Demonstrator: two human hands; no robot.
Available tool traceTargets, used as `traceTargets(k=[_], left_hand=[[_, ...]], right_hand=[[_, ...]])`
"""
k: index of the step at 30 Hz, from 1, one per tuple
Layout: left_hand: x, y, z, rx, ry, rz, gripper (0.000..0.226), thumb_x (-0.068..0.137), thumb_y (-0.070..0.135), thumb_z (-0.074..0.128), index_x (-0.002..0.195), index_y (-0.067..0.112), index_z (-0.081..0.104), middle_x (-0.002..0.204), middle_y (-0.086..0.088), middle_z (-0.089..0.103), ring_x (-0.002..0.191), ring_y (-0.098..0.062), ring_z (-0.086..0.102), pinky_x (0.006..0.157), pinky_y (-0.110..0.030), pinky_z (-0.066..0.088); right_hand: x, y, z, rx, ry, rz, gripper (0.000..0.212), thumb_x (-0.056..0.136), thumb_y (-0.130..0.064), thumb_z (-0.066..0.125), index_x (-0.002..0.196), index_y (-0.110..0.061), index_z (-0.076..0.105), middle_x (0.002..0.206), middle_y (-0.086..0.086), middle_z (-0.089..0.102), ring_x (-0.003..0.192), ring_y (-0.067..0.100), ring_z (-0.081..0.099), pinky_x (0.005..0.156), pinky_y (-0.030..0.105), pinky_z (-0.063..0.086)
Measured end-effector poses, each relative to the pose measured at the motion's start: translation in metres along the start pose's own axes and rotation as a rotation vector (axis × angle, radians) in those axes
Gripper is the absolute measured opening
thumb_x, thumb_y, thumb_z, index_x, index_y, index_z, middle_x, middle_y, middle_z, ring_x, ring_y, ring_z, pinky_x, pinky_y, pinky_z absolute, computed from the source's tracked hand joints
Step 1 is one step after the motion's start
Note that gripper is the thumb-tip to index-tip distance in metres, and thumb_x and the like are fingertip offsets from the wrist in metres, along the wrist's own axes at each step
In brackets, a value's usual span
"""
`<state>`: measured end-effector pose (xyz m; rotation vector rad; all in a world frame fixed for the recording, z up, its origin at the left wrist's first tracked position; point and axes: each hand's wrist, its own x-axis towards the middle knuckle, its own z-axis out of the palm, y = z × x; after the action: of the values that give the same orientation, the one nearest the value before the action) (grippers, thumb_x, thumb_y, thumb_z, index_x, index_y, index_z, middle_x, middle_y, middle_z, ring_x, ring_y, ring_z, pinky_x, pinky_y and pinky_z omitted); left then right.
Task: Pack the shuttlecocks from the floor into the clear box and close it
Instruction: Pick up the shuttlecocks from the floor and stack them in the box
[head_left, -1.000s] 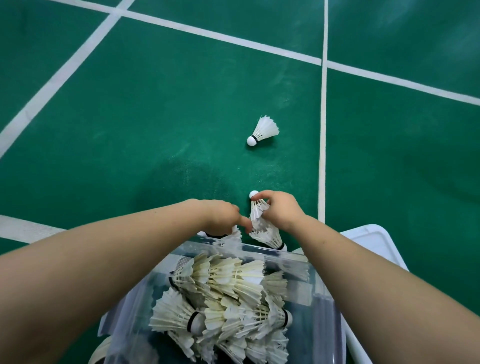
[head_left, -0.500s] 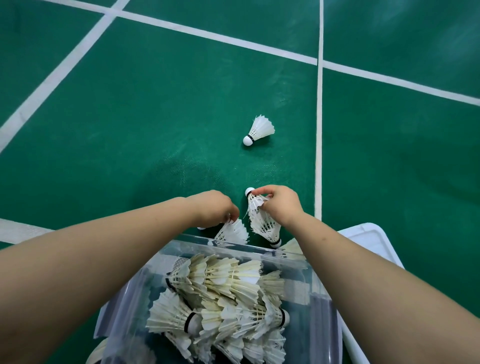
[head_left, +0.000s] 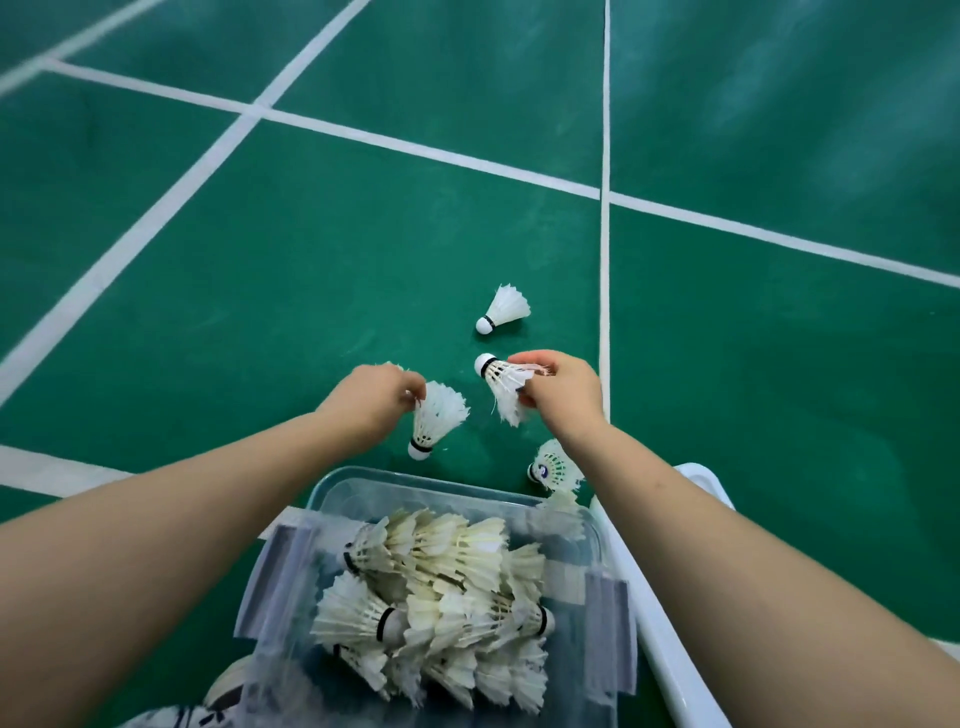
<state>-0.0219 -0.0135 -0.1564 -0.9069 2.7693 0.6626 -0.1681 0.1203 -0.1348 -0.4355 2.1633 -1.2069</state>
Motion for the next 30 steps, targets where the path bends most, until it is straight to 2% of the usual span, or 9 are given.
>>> traceTargets(k=[4,9,12,15,18,22,24,26,30], left_hand=[[-0.028,0.013,-0.027,-0.066,0.145,-0.022,0.022,0.093,0.013,0.047,0.107,0.011,0.063,0.111,-0.013,0.065,0.099,-0.03,0.059,0.08,-0.032,0.044],[-0.065,0.038,-0.055,-0.182,0.263,-0.031,0.021,0.092,0.011,0.047,0.103,0.011,0.064,0.108,-0.015,0.064,0.094,-0.03,0.059,0.079,-0.033,0.044],[-0.091,0.052,-0.062,-0.215,0.282,-0.003,0.021,0.092,0.01,0.047,0.103,0.01,0.064,0.108,-0.015,0.064,0.095,-0.031,0.059,0.081,-0.033,0.044],[-0.109,0.059,-0.059,-0.236,0.267,0.015,0.02,0.092,0.011,0.047,0.101,0.011,0.064,0.106,-0.013,0.064,0.09,-0.029,0.06,0.075,-0.03,0.042],[-0.12,0.061,-0.055,-0.237,0.235,0.024,0.019,0.092,0.011,0.047,0.1,0.013,0.064,0.106,-0.012,0.065,0.089,-0.027,0.06,0.074,-0.029,0.042],[-0.123,0.059,-0.053,-0.238,0.205,0.021,0.021,0.092,0.012,0.047,0.103,0.013,0.064,0.11,-0.01,0.065,0.096,-0.026,0.059,0.082,-0.031,0.044],[-0.12,0.058,-0.051,-0.264,0.193,0.017,0.02,0.092,0.013,0.047,0.103,0.013,0.064,0.11,-0.009,0.065,0.097,-0.025,0.059,0.083,-0.03,0.043],[-0.116,0.058,-0.049,-0.298,0.187,0.019,0.018,0.092,0.013,0.049,0.101,0.013,0.065,0.109,-0.008,0.066,0.092,-0.022,0.058,0.08,-0.028,0.042],[-0.104,0.057,-0.049,-0.351,0.178,0.021,0.017,0.09,0.012,0.051,0.099,0.013,0.066,0.106,-0.007,0.067,0.094,-0.02,0.058,0.08,-0.026,0.041]], right_hand=[[-0.038,-0.012,-0.018,0.131,0.065,-0.006,0.034,0.081,0.006,0.044,0.092,-0.015,0.068,0.075,0.0,0.063,0.056,0.013,0.05,0.06,0.027,0.045],[-0.097,-0.001,-0.037,0.214,0.089,0.052,0.035,0.081,0.004,0.042,0.074,-0.022,0.065,0.07,0.004,0.061,0.061,0.019,0.047,0.059,0.028,0.039],[-0.132,0.019,-0.041,-0.1,0.078,0.015,0.033,0.08,0.003,0.042,0.083,-0.02,0.066,0.086,0.007,0.063,0.068,0.019,0.051,0.061,0.026,0.037],[-0.153,0.039,-0.039,-0.47,0.05,-0.028,0.037,0.082,-0.001,0.04,0.102,-0.016,0.067,0.11,0.009,0.059,0.093,0.024,0.056,0.075,0.026,0.042],[-0.163,0.051,-0.034,-0.624,0.009,-0.061,0.037,0.084,-0.002,0.041,0.11,-0.013,0.066,0.118,0.011,0.057,0.101,0.027,0.058,0.086,0.03,0.047],[-0.155,0.065,-0.02,-0.749,-0.06,-0.074,0.038,0.088,-0.002,0.04,0.115,-0.015,0.065,0.127,0.011,0.054,0.107,0.028,0.059,0.089,0.028,0.046],[-0.149,0.071,-0.014,-0.71,-0.064,-0.052,0.04,0.088,-0.001,0.039,0.115,-0.016,0.065,0.125,0.009,0.056,0.101,0.026,0.06,0.078,0.026,0.046],[-0.142,0.074,-0.007,-0.604,-0.082,-0.015,0.043,0.088,0.005,0.036,0.113,-0.014,0.066,0.115,0.009,0.063,0.081,0.019,0.057,0.066,0.023,0.039],[-0.124,0.082,0.008,-0.368,-0.071,0.125,0.047,0.085,0.009,0.032,0.099,-0.022,0.063,0.092,0.004,0.064,0.057,0.016,0.047,0.056,0.032,0.039]])
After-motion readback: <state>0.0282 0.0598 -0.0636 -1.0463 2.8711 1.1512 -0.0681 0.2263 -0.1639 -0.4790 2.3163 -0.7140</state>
